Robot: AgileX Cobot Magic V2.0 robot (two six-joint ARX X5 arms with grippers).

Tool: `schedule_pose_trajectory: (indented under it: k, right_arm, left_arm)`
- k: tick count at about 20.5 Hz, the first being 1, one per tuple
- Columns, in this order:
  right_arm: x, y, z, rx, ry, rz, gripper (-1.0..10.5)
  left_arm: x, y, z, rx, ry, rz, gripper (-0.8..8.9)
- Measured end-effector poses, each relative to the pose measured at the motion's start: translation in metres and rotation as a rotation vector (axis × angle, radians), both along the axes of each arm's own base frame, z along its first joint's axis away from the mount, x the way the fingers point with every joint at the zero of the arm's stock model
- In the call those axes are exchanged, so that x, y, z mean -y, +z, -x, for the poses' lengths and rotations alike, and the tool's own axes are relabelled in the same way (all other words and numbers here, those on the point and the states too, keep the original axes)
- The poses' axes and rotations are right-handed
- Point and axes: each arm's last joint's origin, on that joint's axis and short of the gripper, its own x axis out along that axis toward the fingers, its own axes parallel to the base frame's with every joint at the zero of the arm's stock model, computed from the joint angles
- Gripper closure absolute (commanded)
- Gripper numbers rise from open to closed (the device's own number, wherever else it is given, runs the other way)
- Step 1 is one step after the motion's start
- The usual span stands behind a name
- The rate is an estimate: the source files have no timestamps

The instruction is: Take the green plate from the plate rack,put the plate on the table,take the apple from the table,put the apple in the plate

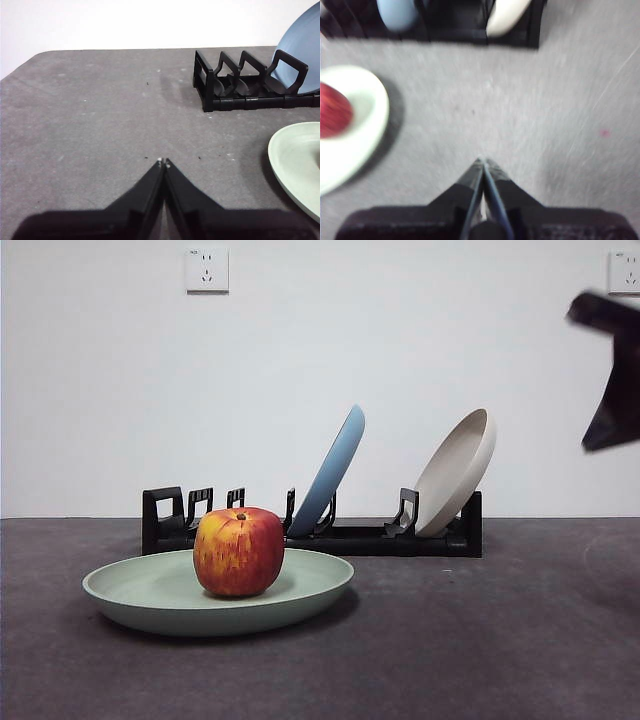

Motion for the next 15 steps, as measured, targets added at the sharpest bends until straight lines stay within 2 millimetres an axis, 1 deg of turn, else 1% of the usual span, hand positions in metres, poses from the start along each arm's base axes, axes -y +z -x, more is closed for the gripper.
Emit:
schedule_pose_trajectory:
  k: [3,4,6,8,9,12,14,15]
  right_arm:
    - [0.016,0.016,0.019,0.114,-0.022,0.024,9.5]
    - [0.023,0.020,0.027,0.176,-0.041,0.029,9.5]
    - [0.035,0.019,0.048,0.291,-0.091,0.025,9.5]
    - [0.043,0.008,0.067,0.390,-0.134,0.024,9.5]
    - [0.044,0.001,0.070,0.423,-0.141,0.027,9.5]
    - [0.047,-0.035,0.071,0.465,-0.157,0.042,9.5]
    - [0.047,-0.053,0.071,0.450,-0.155,0.048,9.5]
    - [0.047,-0.058,0.070,0.445,-0.155,0.049,9.5]
  left_arm:
    - [0.000,0.000,0.000,0.000,0.000,0.000,8.17]
    - [0.000,0.000,0.000,0.000,0.000,0.000,8.17]
    - [0.000,0.000,0.000,0.000,0.000,0.000,8.17]
    - [0.000,0.000,0.000,0.000,0.000,0.000,8.17]
    - [0.000,0.000,0.000,0.000,0.000,0.000,8.17]
    - [0.000,0.000,0.000,0.000,0.000,0.000,8.17]
    - [0.000,0.000,0.000,0.000,0.000,0.000,8.17]
    - [0.000,0.000,0.000,0.000,0.000,0.000,8.17]
